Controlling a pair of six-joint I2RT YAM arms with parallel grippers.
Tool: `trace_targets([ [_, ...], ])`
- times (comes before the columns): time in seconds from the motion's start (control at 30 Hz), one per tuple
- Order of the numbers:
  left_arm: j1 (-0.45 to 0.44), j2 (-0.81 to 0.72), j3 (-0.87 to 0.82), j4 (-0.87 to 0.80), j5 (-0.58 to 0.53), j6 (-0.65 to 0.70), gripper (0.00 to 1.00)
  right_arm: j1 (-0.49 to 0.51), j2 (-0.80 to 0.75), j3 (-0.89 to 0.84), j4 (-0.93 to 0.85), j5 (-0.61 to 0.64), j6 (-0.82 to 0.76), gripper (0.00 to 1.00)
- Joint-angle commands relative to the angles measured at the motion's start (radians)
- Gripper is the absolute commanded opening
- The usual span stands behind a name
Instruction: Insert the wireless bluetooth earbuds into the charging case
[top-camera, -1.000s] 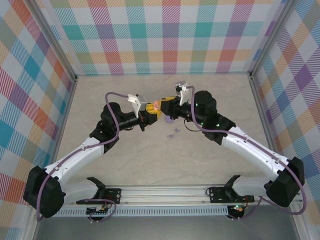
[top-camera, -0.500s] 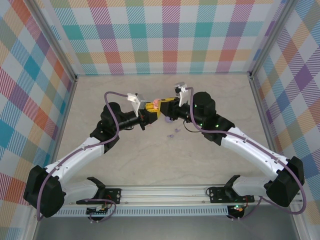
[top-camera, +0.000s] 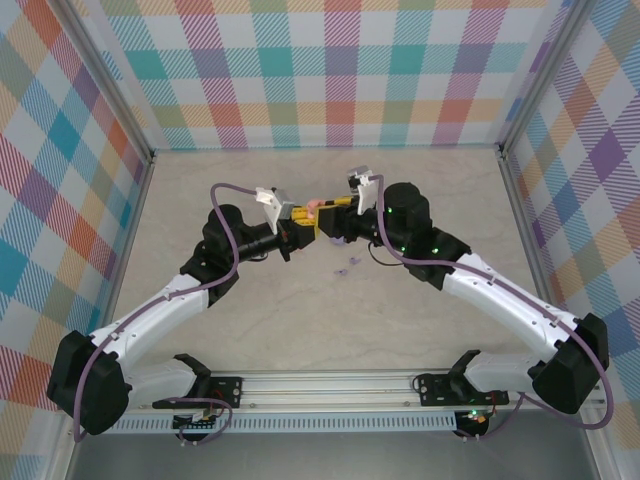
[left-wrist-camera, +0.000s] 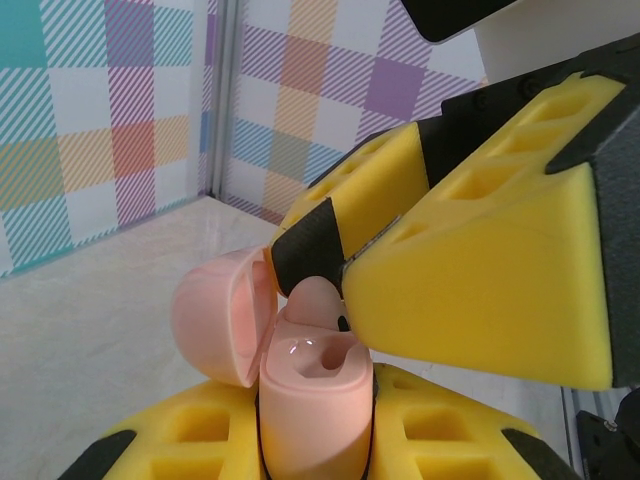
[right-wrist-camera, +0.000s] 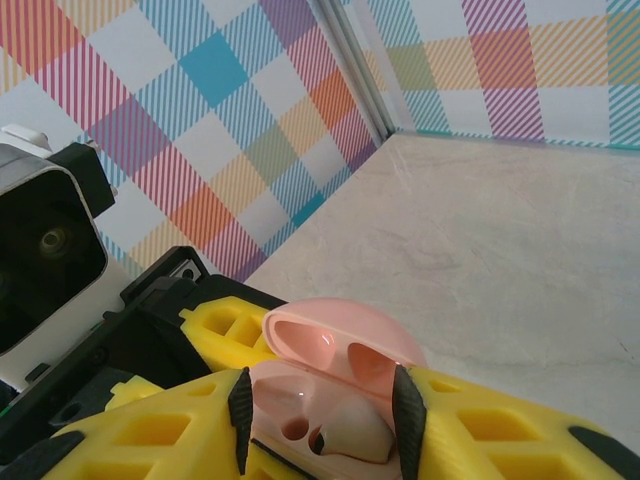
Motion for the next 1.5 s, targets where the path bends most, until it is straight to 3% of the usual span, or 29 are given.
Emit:
trace_targets([
  [0.0, -0.015, -0.011, 0.028, 0.031, -0.013, 0.023, 0.1, 0.008, -0.002, 0.043, -0.044, -0.002, -0.019, 0.46],
  [0.33, -0.014, -0.021, 0.011, -0.005, -0.081, 0.039, 0.09, -0.007, -0.094, 0.063, -0.155, 0.124, -0.036, 0.53],
  [0.6, -0.006, -0.041, 0.035, -0.049, -0.036, 0.026, 0.1, -0.185, -0.137, 0.011, -0.274, 0.063, 0.022, 0.53],
  [0.73, -0.005, -0.054, 0.083, -0.112, 0.003, 0.008, 0.1, -0.251, -0.053, 0.014, -0.327, -0.027, 0.019, 0.53],
  [0.97, -0.004, -0.069, 0.171, -0.227, 0.05, 0.001, 0.1, -0.255, 0.161, 0.055, -0.331, -0.181, -0.007, 0.51],
  [1.23, -0.005, -0.094, 0.217, -0.279, 0.072, -0.019, 0.09, -0.246, 0.482, 0.269, -0.457, -0.349, -0.11, 0.46],
  [1.47, -0.005, -0.112, 0.232, -0.299, 0.08, -0.032, 0.09, -0.187, 0.709, 0.495, -0.615, -0.355, -0.204, 0.43],
])
